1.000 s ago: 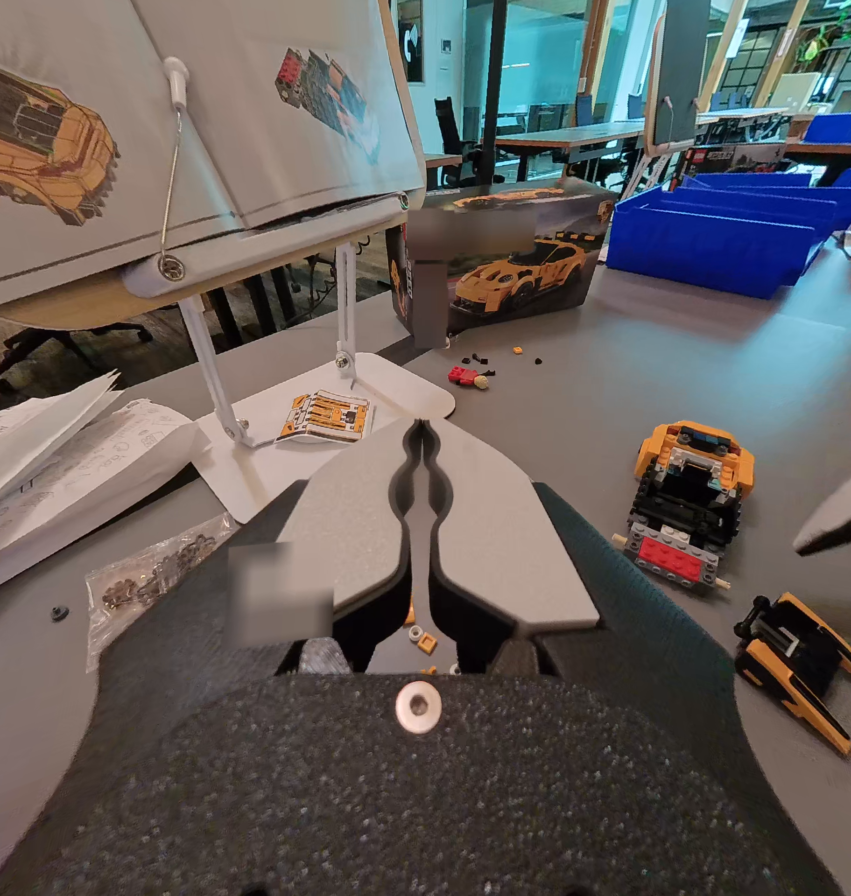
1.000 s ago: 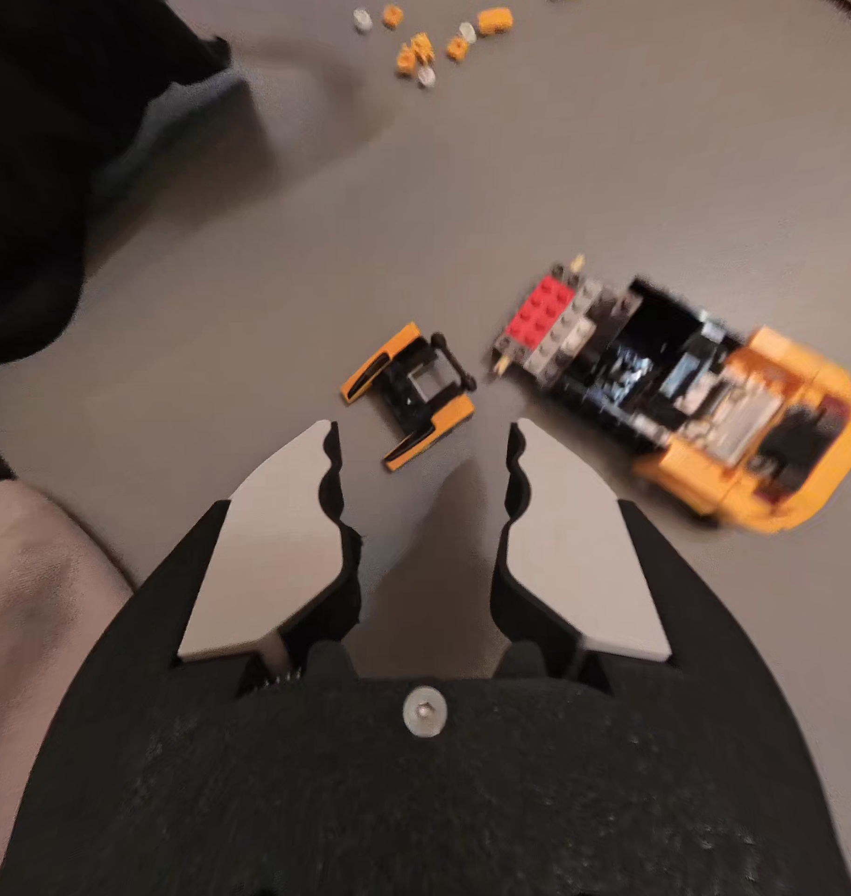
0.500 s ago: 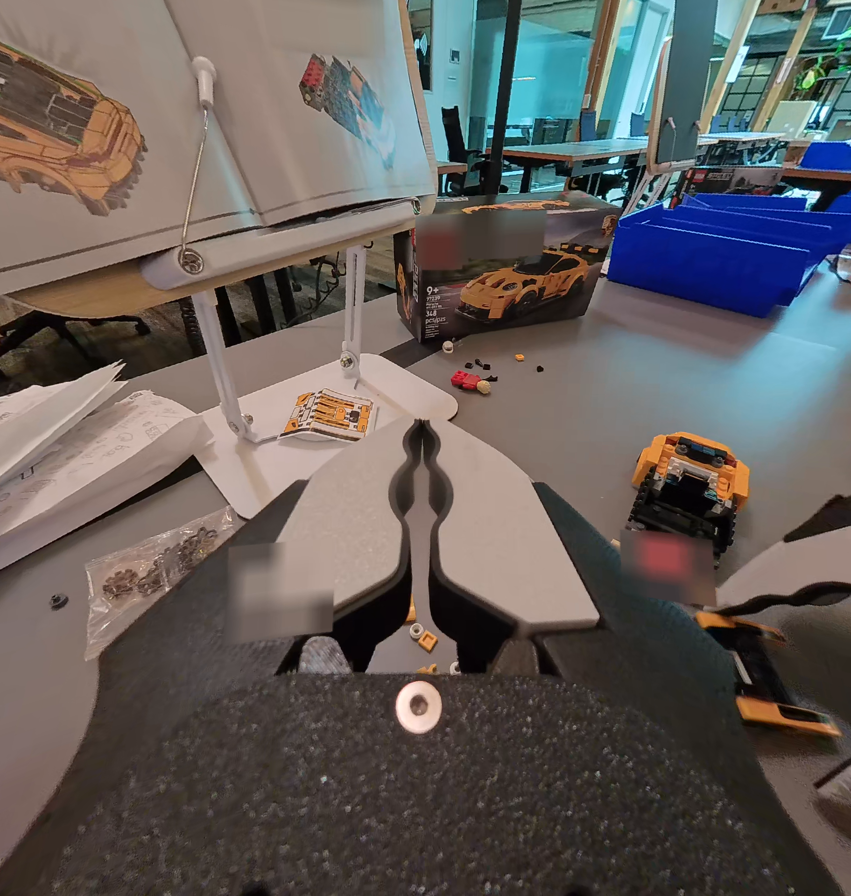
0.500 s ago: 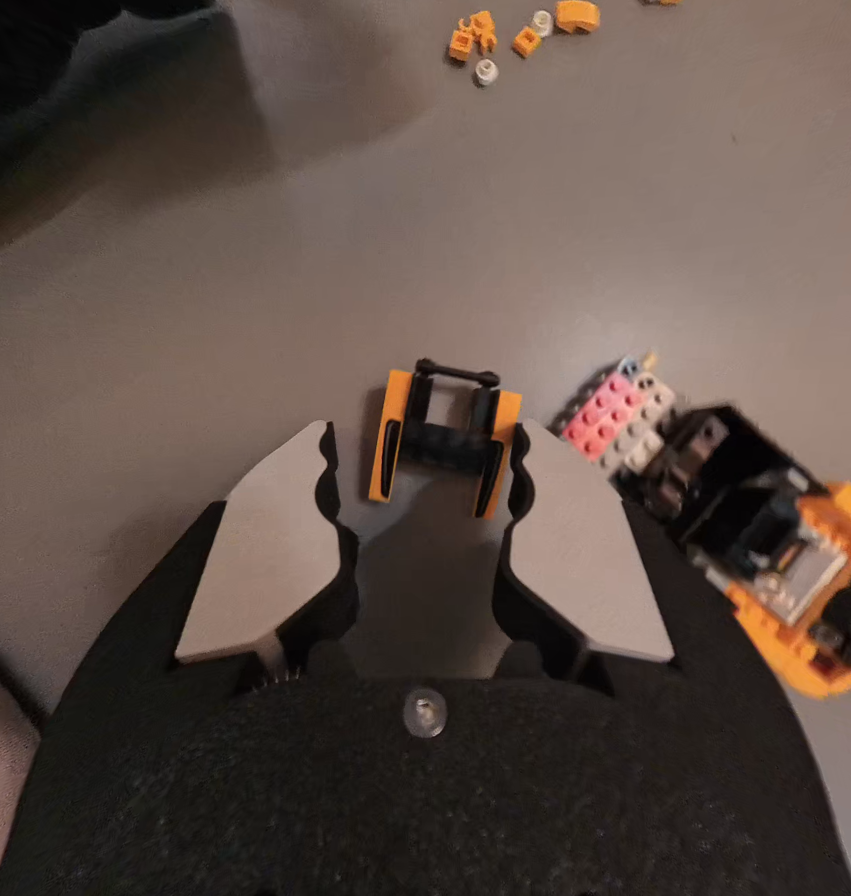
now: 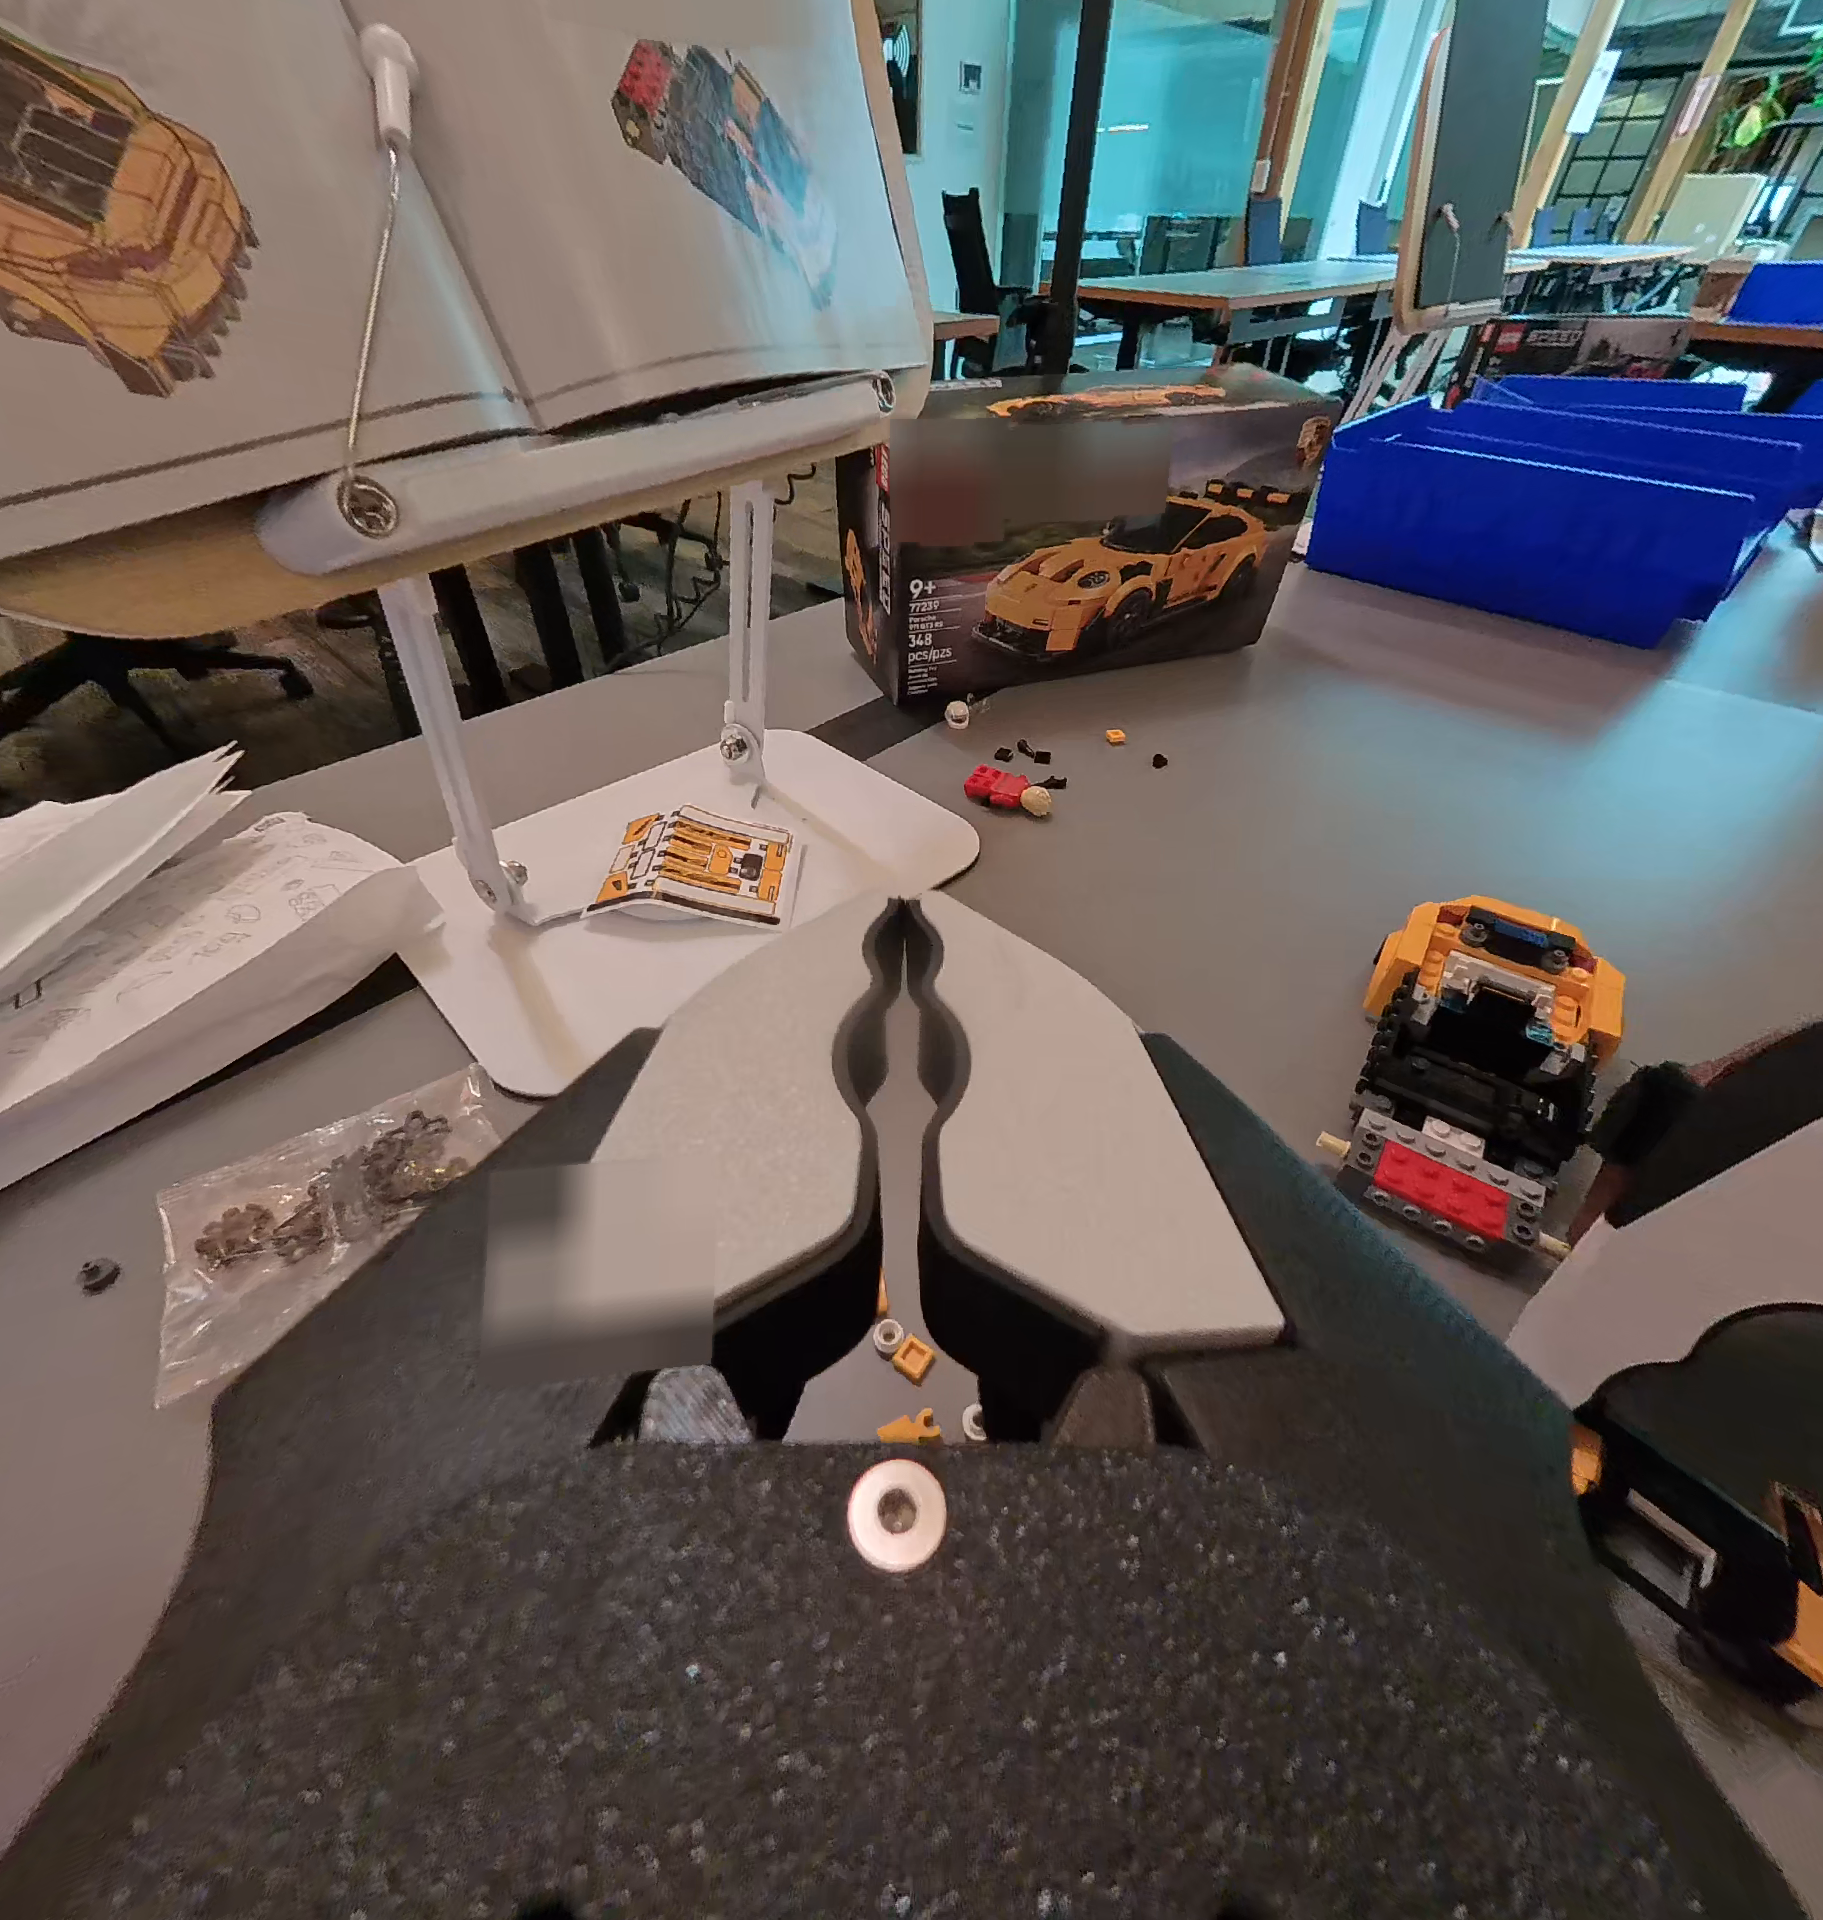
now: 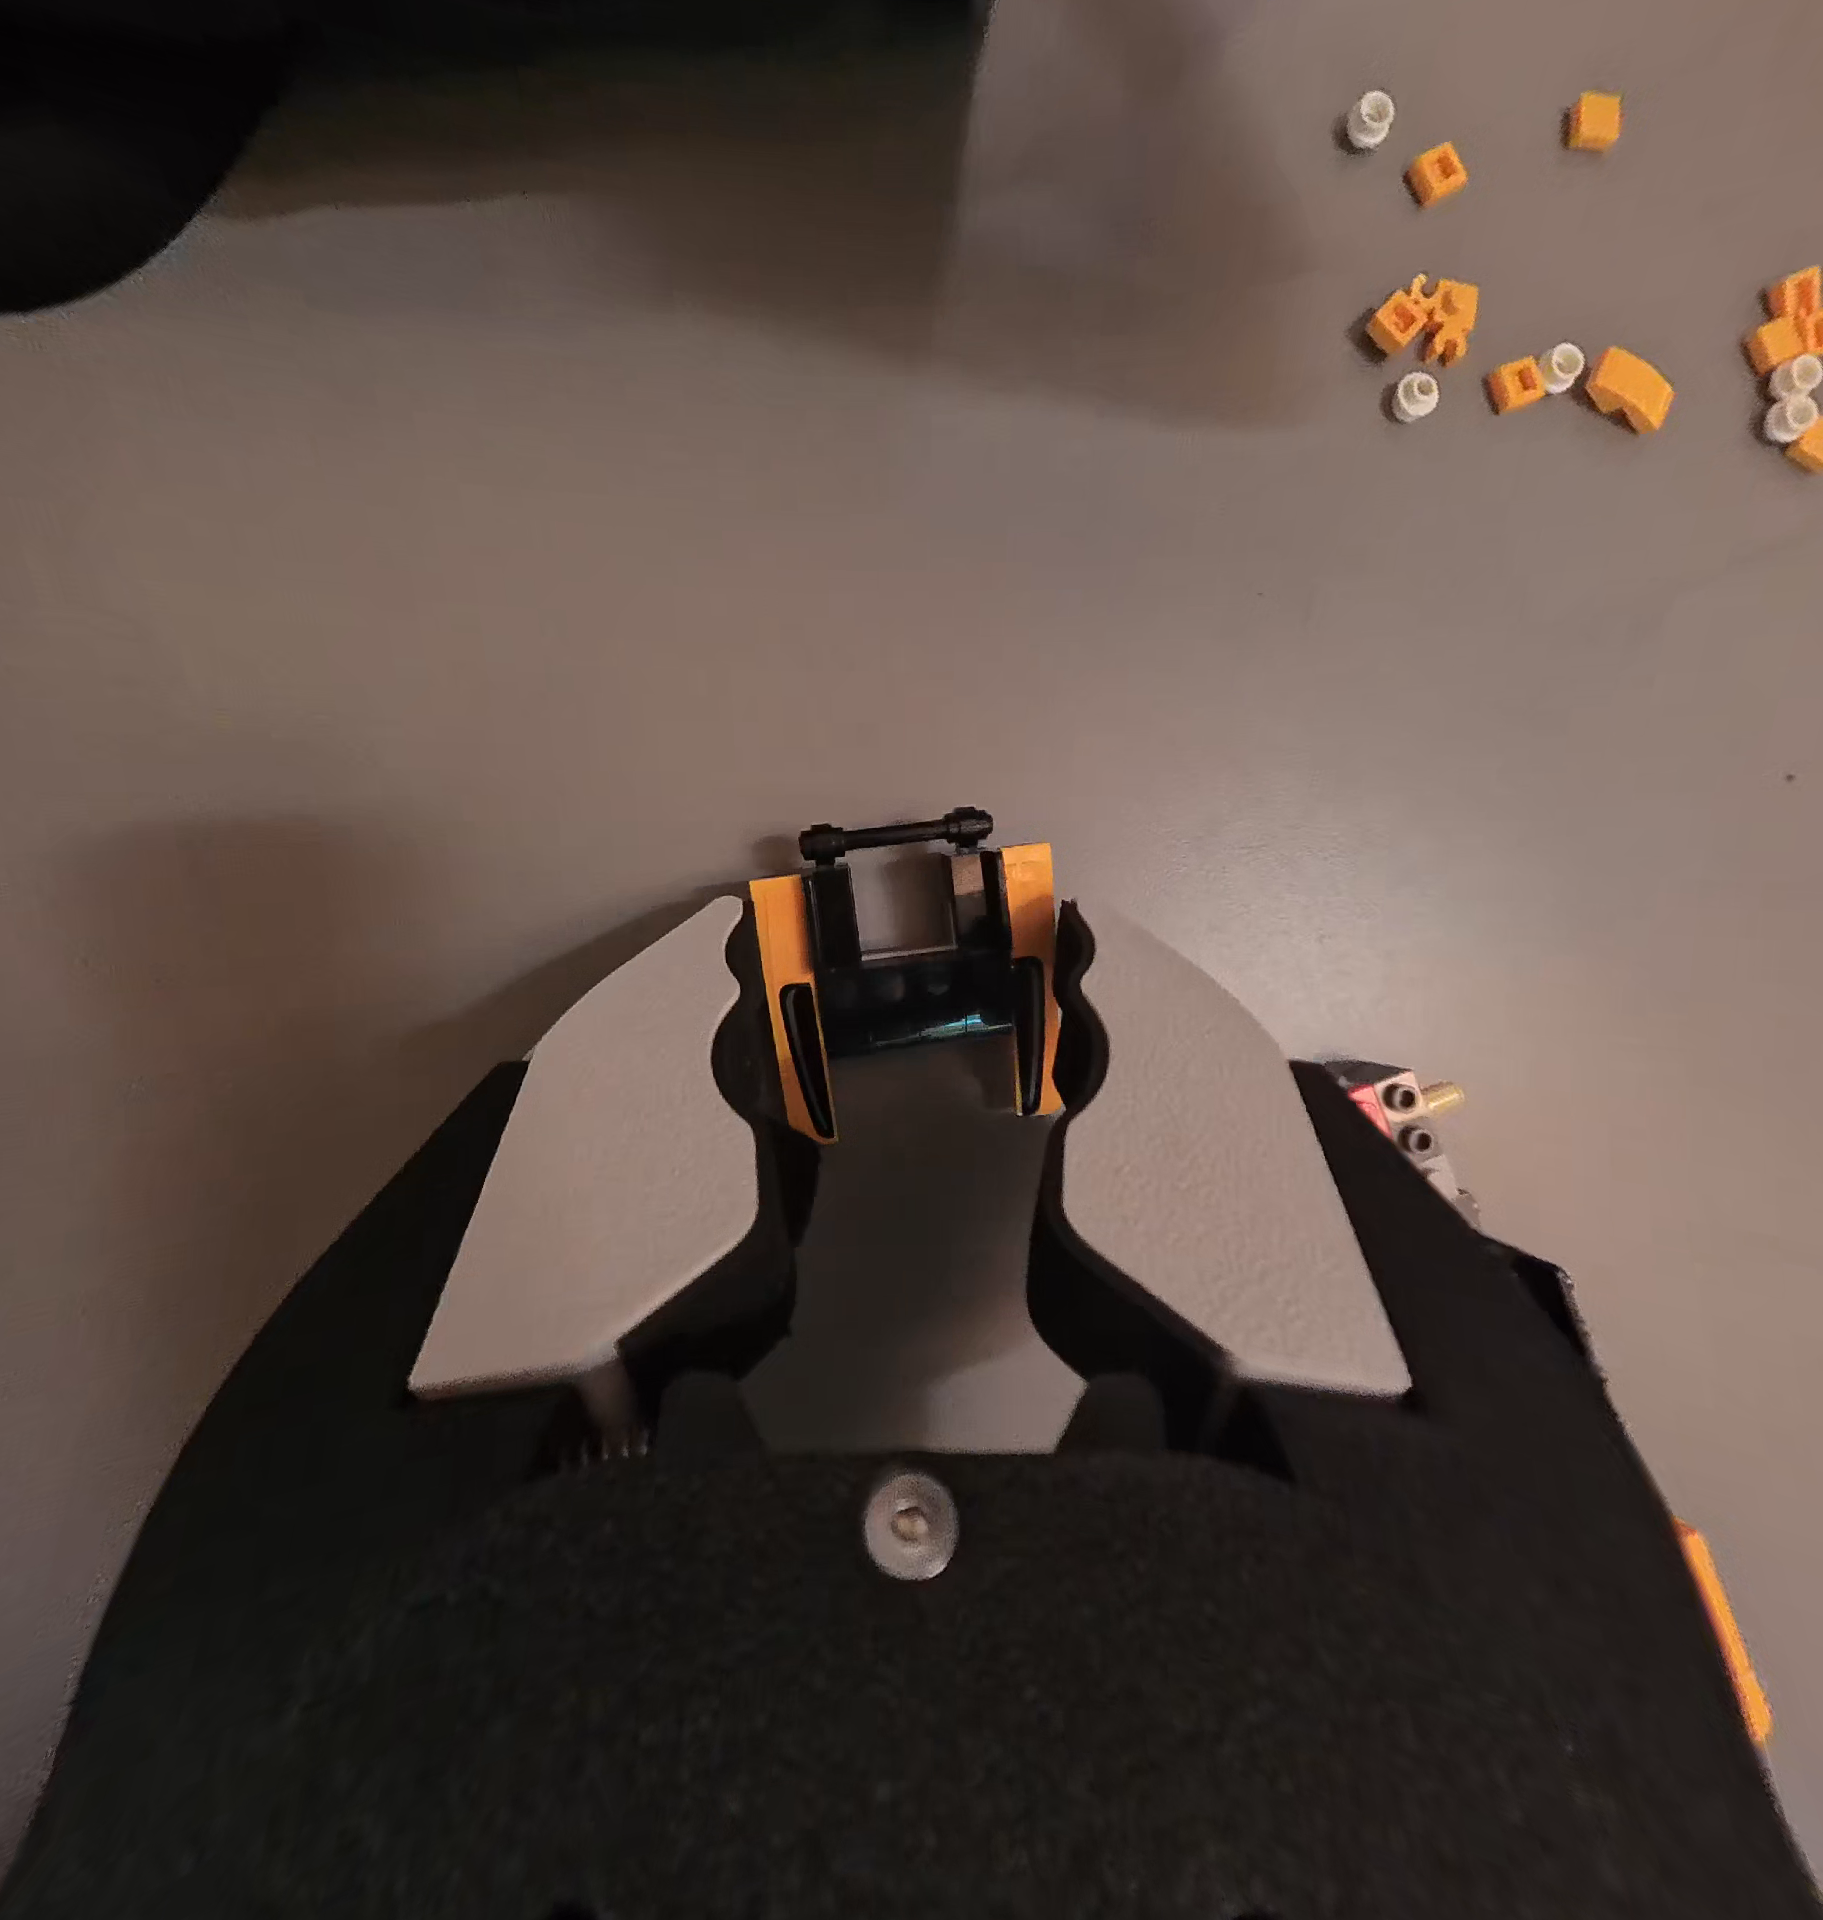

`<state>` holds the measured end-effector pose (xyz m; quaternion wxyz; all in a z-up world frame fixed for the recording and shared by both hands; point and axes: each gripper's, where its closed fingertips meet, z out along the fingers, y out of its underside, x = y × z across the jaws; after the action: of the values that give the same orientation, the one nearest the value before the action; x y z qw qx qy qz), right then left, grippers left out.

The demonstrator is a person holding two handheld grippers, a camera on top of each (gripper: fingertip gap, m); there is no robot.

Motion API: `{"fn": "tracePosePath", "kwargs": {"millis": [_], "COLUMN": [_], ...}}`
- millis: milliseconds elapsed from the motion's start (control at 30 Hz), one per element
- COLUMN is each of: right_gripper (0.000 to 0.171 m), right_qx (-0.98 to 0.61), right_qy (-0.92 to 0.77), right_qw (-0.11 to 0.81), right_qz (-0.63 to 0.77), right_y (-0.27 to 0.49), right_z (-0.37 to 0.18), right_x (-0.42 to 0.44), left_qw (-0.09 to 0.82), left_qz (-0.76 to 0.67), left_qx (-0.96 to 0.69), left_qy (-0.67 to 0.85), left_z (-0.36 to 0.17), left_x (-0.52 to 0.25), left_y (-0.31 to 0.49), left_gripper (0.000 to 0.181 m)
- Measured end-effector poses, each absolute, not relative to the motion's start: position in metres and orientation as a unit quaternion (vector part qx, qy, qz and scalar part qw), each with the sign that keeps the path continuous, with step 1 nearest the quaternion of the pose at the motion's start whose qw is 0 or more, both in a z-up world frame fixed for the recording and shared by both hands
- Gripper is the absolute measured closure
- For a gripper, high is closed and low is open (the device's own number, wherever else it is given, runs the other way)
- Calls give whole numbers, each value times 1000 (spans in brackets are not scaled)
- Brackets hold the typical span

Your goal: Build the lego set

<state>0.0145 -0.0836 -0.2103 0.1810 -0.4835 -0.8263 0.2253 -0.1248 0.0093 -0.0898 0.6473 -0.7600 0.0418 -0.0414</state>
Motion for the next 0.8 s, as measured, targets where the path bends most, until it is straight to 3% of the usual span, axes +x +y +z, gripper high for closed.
{"fn": "tracePosePath", "kwargs": {"millis": [200,300,467,600,800], "right_gripper": [117,117,117,117,117], "right_qx": [-446,-430,-433,-439,-435], "right_qy": [-836,-828,-815,-815,-824], "right_qw": [202,233,264,256,223], "right_qz": [249,275,282,277,287], "right_y": [-81,-62,7,59,88], "right_z": [-208,-182,-134,-130,-140], "right_x": [15,18,35,51,61], "left_qw": [639,637,632,629,595], "left_qz": [-46,-48,-62,-70,-117], "left_qx": [-766,-767,-768,-768,-782], "left_qy": [48,60,83,99,146], "left_z": [-98,-100,-103,-104,-117], "left_x": [-121,-117,-106,-99,-74], "left_y": [11,12,12,13,12], "left_gripper": [181,181,180,177,158]}}
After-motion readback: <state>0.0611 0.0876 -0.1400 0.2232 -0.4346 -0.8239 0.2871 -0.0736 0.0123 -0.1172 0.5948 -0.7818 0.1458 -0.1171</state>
